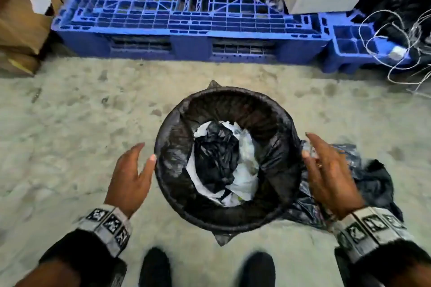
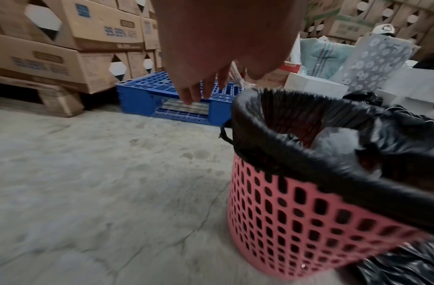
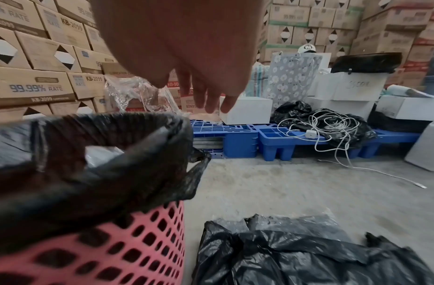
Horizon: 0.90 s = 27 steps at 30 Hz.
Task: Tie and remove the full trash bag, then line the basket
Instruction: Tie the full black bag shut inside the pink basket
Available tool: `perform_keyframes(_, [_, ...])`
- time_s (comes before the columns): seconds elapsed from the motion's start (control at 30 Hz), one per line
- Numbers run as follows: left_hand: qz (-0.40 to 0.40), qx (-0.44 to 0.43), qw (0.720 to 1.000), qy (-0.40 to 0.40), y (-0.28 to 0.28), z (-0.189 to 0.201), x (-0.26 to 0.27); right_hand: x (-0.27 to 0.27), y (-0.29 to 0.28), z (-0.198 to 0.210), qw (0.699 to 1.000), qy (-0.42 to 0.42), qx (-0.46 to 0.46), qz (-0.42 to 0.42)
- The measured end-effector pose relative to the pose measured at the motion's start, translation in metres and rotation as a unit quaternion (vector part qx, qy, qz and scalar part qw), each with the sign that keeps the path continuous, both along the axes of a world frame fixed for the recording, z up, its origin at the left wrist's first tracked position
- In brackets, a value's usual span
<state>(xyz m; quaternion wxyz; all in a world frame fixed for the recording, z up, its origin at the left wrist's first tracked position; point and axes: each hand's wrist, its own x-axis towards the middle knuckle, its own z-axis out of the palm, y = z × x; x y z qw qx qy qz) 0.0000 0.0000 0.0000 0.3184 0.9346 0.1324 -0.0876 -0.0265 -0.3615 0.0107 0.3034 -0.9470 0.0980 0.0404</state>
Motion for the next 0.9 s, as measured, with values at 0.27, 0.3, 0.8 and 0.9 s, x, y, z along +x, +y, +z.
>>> perform_keyframes(0.27, [0.000,-0.204,0.978,-0.047,-0.001,-0.062,0.022,0.008,-0.001,-0.075,0.989,-0.057,0.128,-0.051])
perform_keyframes(0.3, [0.003,-0.242,0.970,-0.036,0.003,-0.063,0.021,0.008,-0.002,-0.076,0.986,-0.059,0.146,-0.045])
perform_keyframes(0.8, [-0.061,-0.286,0.949,-0.116,0.012,-0.078,0.033,0.016,-0.005,-0.080,0.962,-0.179,0.204,-0.016])
perform_keyframes(0.9, [-0.047,-0.235,0.961,-0.138,0.011,-0.071,0.031,0.015,-0.009,-0.077,0.966,-0.208,0.154,-0.029])
